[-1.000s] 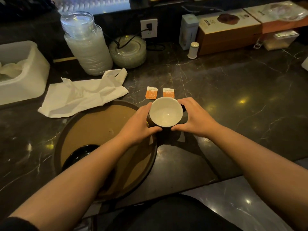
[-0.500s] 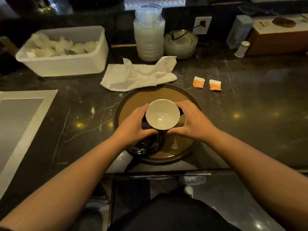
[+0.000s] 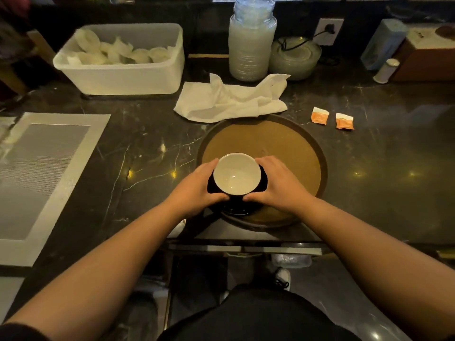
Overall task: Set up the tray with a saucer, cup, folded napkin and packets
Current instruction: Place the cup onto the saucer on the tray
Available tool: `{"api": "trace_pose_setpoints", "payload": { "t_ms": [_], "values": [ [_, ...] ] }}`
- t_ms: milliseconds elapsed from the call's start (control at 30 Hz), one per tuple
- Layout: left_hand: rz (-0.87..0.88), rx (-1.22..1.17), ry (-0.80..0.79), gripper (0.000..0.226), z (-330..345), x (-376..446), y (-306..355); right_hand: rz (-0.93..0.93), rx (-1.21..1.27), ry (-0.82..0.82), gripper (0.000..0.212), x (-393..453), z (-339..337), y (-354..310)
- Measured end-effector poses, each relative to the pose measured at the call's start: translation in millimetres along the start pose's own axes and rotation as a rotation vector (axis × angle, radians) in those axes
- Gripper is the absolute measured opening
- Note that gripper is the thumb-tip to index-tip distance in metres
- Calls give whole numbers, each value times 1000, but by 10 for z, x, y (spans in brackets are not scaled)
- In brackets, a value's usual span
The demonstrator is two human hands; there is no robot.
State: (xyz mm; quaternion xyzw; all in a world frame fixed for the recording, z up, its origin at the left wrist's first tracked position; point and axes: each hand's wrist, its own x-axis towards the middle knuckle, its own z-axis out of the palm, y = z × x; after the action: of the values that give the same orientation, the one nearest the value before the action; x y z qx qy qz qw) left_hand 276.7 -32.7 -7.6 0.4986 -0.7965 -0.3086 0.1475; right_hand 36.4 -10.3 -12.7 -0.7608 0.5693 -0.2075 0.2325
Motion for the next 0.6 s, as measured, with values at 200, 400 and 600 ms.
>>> {"api": "trace_pose_setpoints", "payload": {
  "t_ms": [200,400,600],
  "values": [
    [20,-24,-7,89,22,10,-70,22,1,2,87,-17,52,5],
    [35,-17,4,86,39,-8,-114,38,-2,3,89,-49,78,-10],
    [37,-23,-26,86,50,-48,-112,40,-13,17,91,-112,105,-24]
  ]
}}
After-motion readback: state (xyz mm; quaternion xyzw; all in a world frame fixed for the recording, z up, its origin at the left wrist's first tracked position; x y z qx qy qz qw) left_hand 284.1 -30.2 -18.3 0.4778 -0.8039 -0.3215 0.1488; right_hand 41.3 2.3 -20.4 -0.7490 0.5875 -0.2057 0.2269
